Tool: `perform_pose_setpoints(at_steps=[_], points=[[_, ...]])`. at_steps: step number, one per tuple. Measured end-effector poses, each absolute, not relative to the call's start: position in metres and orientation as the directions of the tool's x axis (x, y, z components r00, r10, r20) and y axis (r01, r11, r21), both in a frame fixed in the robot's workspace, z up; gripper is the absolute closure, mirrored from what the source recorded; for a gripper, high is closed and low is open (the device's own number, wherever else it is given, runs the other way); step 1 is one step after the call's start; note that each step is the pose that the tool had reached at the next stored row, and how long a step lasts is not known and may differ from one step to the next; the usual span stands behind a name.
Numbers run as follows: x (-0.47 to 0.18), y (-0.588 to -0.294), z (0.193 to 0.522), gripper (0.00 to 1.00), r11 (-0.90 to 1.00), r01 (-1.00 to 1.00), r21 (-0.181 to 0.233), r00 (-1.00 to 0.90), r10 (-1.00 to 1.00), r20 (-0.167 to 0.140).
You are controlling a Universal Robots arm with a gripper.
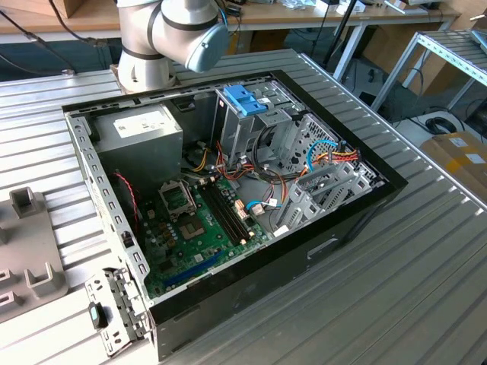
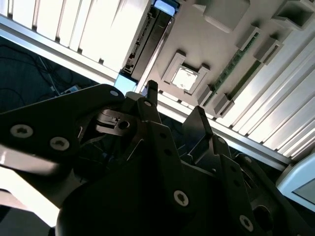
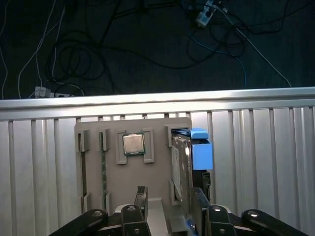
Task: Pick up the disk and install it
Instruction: 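Pick up the disk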
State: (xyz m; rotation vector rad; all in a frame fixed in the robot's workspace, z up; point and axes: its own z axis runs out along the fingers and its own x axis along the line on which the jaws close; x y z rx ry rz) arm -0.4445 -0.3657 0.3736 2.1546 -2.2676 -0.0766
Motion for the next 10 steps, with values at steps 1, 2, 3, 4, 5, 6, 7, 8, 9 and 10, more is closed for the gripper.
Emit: perform_pose_setpoints(at_steps=[1, 2, 3, 4, 5, 6, 7, 8, 9, 10], points=[[-0.4444, -0.3651, 0.3736, 0.52, 0.051, -0.998, 0.044, -0.052, -0.998, -0.024], [-0.4444, -0.3646, 0.3735, 0.52, 0.051, -0.998, 0.044, -0.052, -0.998, -0.024], [-0.4444, -0.3641, 0.3734, 0.52, 0.051, -0.998, 0.044, -0.052, -0.998, -0.025], [-0.4444, -0.3635, 0.3733, 0.52, 0.051, -0.998, 0.044, -0.052, -0.998, -0.024], [-0.4445, -0.3627, 0.3731, 0.52, 0.051, -0.998, 0.044, -0.052, -0.998, -0.024], [-0.4445, -0.3622, 0.3730, 0.52, 0.051, -0.998, 0.044, -0.052, -0.998, -0.024], [-0.4445, -0.3614, 0.3728, 0.52, 0.051, -0.998, 0.044, -0.052, -0.998, -0.024], [-0.4445, -0.3608, 0.3727, 0.52, 0.051, -0.998, 0.044, -0.053, -0.998, -0.025], [-0.4445, -0.3601, 0.3726, 0.52, 0.052, -0.998, 0.044, -0.053, -0.998, -0.024], [-0.4445, -0.3596, 0.3725, 0.52, 0.052, -0.998, 0.044, -0.053, -0.998, -0.024]])
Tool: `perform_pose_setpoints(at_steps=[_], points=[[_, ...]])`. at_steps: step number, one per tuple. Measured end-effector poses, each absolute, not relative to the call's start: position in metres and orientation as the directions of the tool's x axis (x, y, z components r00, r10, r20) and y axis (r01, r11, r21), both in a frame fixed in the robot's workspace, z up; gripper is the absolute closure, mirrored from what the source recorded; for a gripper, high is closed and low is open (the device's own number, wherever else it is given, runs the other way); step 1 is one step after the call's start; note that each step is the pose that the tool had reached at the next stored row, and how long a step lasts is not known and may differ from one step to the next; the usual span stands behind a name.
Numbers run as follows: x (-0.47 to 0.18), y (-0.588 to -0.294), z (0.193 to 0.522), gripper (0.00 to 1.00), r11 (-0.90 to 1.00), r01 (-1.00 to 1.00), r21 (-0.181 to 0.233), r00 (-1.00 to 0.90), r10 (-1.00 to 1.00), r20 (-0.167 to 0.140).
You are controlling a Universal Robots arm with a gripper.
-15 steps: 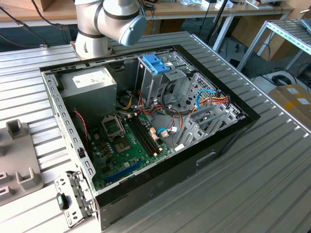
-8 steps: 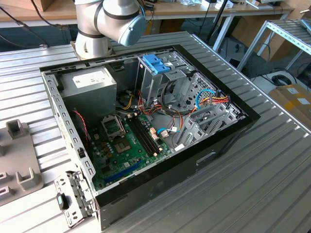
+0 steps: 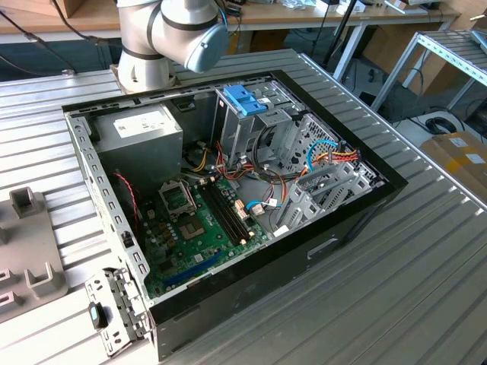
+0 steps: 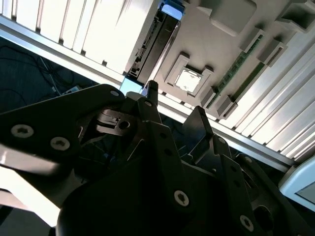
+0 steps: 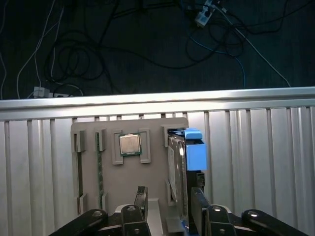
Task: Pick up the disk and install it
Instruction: 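Pick up the disk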
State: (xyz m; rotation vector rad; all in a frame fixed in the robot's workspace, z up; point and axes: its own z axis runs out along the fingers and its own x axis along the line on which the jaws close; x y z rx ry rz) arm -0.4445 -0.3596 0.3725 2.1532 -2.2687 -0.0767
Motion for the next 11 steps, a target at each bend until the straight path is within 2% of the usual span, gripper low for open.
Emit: perform_pose_setpoints(at_steps=[11], points=[[-0.4445, -0.3527, 0.3707, 0.52, 0.052, -0.998, 0.044, -0.053, -0.998, -0.025]])
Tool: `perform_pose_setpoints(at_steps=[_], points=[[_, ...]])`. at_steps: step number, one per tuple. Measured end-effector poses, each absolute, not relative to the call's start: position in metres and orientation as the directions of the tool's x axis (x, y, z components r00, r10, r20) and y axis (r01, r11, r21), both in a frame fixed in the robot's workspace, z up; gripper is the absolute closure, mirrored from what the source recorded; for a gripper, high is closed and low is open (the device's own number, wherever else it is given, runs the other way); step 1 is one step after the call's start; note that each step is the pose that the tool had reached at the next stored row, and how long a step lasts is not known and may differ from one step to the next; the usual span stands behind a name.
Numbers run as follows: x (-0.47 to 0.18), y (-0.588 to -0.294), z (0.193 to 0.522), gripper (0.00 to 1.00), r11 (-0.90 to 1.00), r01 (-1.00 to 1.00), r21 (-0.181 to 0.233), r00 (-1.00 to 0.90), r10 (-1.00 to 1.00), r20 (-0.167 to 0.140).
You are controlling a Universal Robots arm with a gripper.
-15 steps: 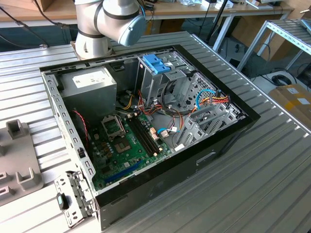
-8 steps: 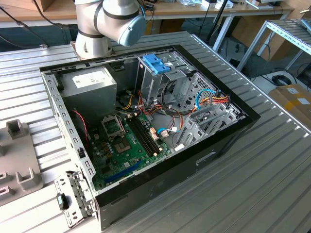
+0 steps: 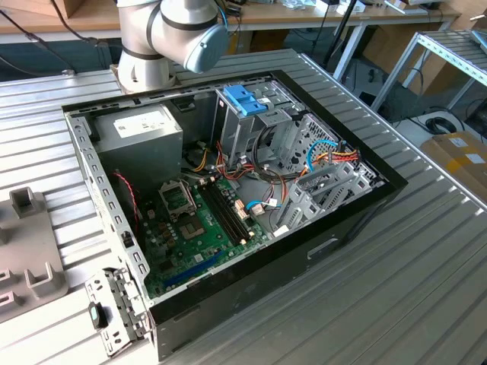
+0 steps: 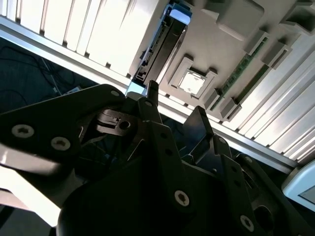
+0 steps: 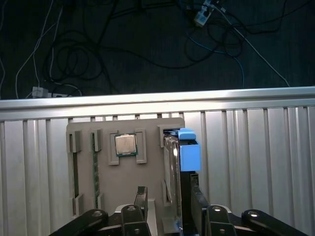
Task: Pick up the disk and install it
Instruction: 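Pick up the disk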
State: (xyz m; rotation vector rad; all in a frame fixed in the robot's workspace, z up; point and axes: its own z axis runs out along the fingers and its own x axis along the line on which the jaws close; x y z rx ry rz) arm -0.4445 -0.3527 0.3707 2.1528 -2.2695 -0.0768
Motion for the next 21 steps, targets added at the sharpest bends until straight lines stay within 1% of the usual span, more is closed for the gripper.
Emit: perform_pose_setpoints(at_steps=[21], points=[[-0.452, -0.337, 0.362, 0.52, 0.052, -0.998, 0.045, -0.054, -0.998, -0.030]])
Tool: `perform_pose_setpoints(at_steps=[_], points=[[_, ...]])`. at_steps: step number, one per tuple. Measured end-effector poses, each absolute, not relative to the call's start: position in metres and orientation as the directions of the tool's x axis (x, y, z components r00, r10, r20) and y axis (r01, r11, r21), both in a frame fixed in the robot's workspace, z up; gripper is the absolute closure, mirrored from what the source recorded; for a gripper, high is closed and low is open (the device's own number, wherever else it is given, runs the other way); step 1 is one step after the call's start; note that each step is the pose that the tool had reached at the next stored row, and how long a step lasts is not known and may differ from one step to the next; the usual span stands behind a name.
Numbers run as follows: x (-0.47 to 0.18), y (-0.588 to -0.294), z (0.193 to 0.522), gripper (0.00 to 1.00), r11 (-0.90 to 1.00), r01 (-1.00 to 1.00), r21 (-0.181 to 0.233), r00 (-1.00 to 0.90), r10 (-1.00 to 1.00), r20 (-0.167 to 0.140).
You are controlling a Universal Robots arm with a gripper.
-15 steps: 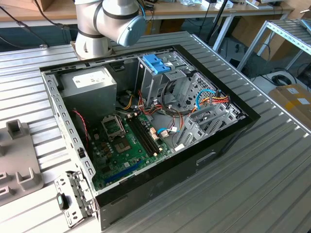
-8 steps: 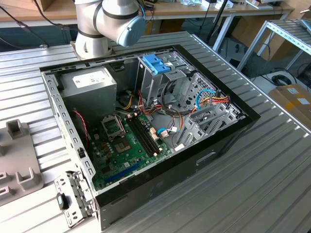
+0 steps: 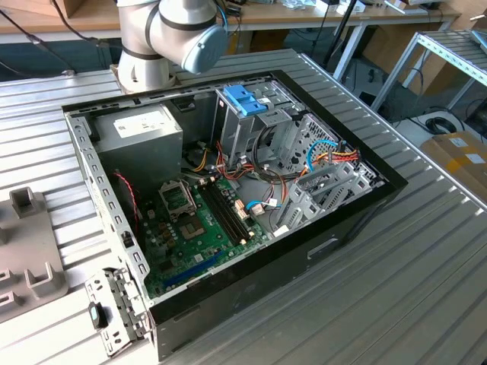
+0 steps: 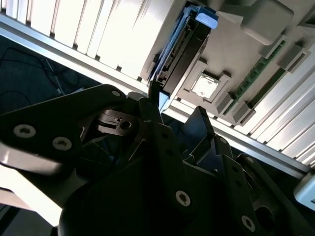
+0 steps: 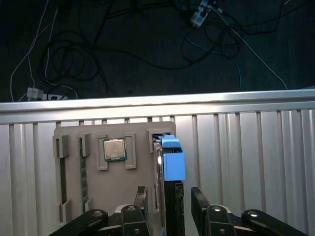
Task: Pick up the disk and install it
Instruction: 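Pick up the disk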
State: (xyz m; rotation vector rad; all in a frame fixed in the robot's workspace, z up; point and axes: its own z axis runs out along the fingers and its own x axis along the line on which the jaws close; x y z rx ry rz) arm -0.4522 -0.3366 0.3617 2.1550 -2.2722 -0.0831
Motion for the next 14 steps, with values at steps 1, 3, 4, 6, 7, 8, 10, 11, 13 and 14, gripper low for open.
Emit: perform_pose_setpoints(at_steps=[1, 3, 4, 6, 7, 8, 10, 11, 13, 14], points=[[-0.453, -0.336, 0.361, 0.52, 0.052, -0.998, 0.045, -0.054, -0.998, -0.030], [-0.454, -0.335, 0.359, 0.52, 0.052, -0.998, 0.045, -0.054, -0.998, -0.030], [-0.455, -0.335, 0.358, 0.52, 0.052, -0.998, 0.045, -0.054, -0.998, -0.031], [-0.456, -0.335, 0.356, 0.52, 0.052, -0.998, 0.045, -0.053, -0.998, -0.031], [-0.456, -0.334, 0.355, 0.52, 0.052, -0.998, 0.045, -0.053, -0.998, -0.031], [-0.456, -0.334, 0.354, 0.52, 0.052, -0.998, 0.045, -0.053, -0.998, -0.031], [-0.457, -0.334, 0.352, 0.52, 0.052, -0.998, 0.045, -0.054, -0.998, -0.031], [-0.457, -0.334, 0.351, 0.52, 0.052, -0.998, 0.045, -0.053, -0.998, -0.031], [-0.457, -0.334, 0.348, 0.52, 0.052, -0.998, 0.045, -0.054, -0.998, -0.031], [-0.458, -0.333, 0.347, 0.52, 0.052, -0.998, 0.045, -0.053, -0.998, -0.031]])
